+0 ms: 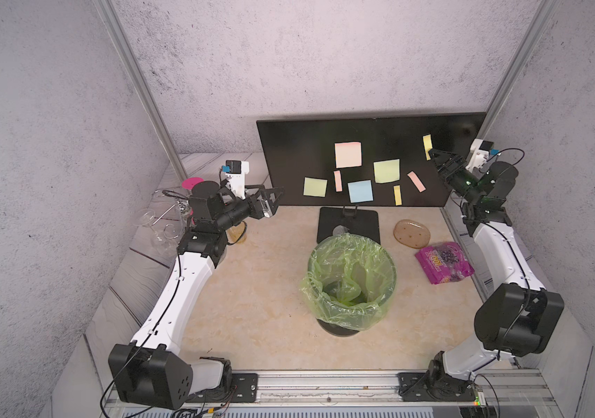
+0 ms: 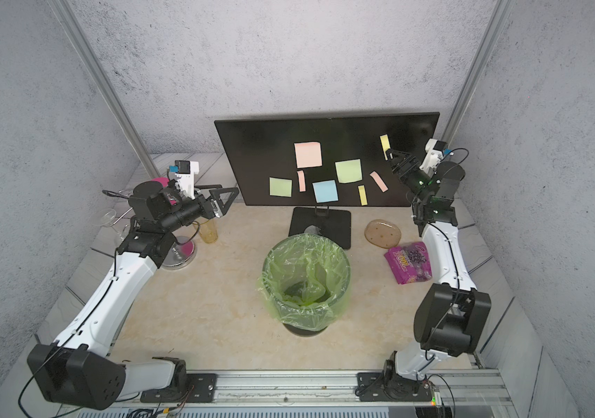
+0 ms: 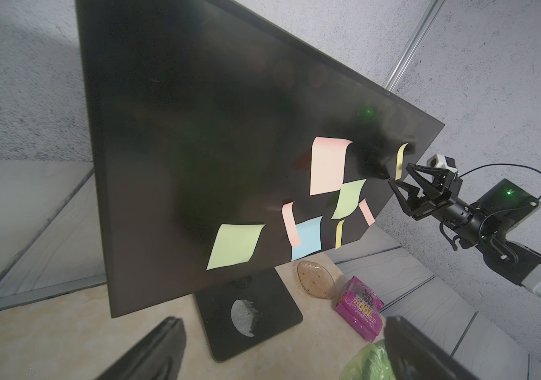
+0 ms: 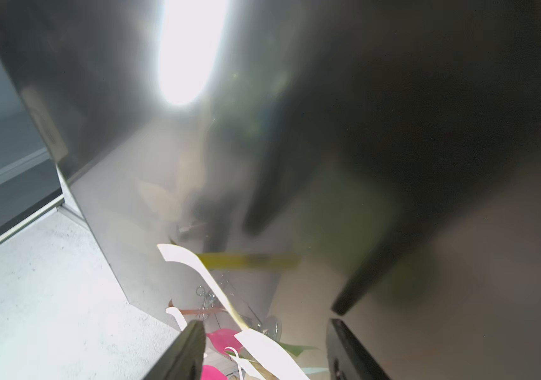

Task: Remove the sticky note from the monitor
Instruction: Tear off the sticky note from the monitor.

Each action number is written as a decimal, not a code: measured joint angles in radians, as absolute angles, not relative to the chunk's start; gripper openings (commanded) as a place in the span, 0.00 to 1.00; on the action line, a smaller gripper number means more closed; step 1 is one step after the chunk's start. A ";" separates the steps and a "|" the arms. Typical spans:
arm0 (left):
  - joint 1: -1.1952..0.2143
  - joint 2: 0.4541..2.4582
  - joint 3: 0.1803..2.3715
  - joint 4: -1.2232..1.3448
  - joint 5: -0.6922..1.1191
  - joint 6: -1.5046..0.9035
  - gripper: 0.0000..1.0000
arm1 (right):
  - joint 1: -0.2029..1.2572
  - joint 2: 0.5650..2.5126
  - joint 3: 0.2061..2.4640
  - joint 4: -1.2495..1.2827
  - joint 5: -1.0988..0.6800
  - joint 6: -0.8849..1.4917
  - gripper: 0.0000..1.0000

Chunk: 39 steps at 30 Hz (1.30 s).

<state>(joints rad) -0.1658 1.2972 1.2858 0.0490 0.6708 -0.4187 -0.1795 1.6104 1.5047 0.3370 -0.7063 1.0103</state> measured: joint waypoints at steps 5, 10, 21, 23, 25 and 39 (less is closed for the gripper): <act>-0.166 1.297 1.287 0.048 0.671 -0.414 1.00 | -0.160 1.614 1.517 0.347 -0.714 1.019 0.50; -0.166 1.297 1.288 0.042 0.671 -0.408 1.00 | -0.157 1.614 1.518 0.353 -0.717 1.021 0.41; -0.166 1.297 1.288 0.009 0.671 -0.395 1.00 | -0.157 1.614 1.515 0.364 -0.707 1.017 0.05; -0.166 1.297 1.288 0.007 0.671 -0.392 1.00 | -0.157 1.613 1.512 0.371 -0.707 1.014 0.00; -0.166 1.297 1.288 0.007 0.672 -0.391 1.00 | -0.157 1.605 1.500 0.374 -0.706 1.004 0.00; -0.167 1.298 1.306 -0.001 0.678 -0.382 1.00 | -0.113 1.341 1.384 0.145 -0.739 0.716 0.00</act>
